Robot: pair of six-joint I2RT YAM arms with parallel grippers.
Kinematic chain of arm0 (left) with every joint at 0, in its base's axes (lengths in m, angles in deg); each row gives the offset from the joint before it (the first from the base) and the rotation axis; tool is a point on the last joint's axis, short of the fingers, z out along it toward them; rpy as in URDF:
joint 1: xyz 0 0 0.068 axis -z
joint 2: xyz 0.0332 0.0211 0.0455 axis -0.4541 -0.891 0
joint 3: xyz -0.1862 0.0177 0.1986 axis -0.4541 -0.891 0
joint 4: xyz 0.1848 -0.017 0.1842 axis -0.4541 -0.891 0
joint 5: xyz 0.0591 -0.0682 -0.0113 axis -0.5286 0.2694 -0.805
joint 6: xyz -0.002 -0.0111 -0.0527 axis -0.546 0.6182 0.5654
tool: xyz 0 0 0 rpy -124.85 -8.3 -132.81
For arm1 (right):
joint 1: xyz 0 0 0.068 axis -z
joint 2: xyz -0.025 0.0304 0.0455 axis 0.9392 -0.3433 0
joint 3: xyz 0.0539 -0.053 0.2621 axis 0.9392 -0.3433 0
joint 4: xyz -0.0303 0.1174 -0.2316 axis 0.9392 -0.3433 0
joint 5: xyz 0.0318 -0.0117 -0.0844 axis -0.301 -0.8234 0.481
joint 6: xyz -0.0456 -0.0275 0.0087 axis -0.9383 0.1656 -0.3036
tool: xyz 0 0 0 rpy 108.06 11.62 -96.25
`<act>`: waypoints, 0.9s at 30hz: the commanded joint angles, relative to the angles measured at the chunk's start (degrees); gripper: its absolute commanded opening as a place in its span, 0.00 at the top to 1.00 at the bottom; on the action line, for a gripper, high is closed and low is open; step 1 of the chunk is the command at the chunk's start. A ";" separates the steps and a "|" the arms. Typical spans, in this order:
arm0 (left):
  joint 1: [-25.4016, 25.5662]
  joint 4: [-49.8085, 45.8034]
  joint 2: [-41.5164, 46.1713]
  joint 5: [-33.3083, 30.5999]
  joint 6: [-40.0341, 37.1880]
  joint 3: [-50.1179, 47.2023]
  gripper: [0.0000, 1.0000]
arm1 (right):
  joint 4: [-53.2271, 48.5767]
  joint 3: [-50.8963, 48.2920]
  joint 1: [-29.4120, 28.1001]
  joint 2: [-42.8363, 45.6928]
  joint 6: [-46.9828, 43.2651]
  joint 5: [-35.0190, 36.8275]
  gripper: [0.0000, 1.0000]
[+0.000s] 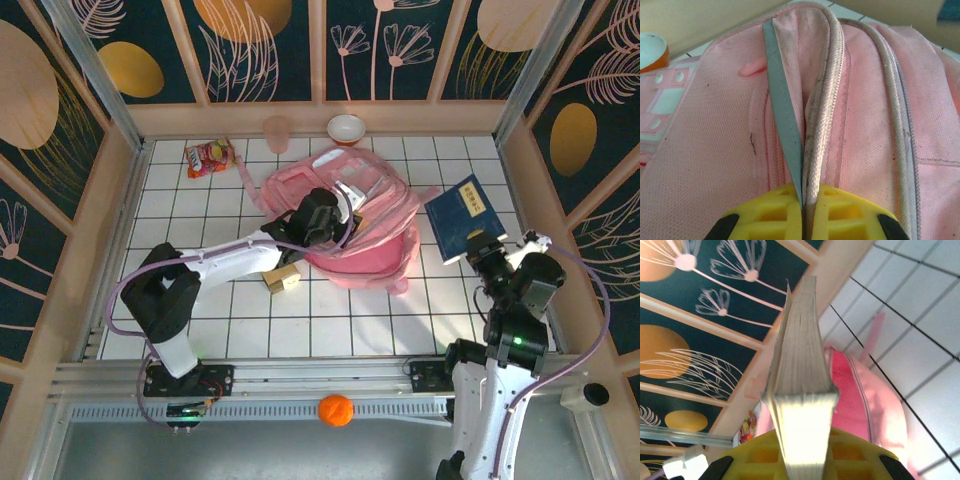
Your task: Pack books, pencil case, and school supplies into a backpack
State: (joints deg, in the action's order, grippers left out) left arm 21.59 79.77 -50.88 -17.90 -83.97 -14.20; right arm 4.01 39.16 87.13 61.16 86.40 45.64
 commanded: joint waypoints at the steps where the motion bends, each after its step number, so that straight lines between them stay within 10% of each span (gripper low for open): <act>1: -1.58 4.86 1.15 1.55 3.98 4.37 1.00 | -6.95 0.14 0.28 0.24 1.60 -5.08 1.00; 14: -3.55 3.99 3.22 4.07 7.46 9.35 1.00 | 27.88 -21.34 -2.31 1.42 21.78 -24.12 1.00; 27: -5.00 3.12 3.96 7.29 7.71 11.00 1.00 | 72.51 -33.48 -31.66 -21.80 32.32 3.75 1.00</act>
State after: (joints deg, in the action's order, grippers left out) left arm 16.85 76.54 -50.69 -12.22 -76.67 -7.14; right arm 56.51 6.05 57.98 44.92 115.93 40.64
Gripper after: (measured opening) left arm 0.064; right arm 0.107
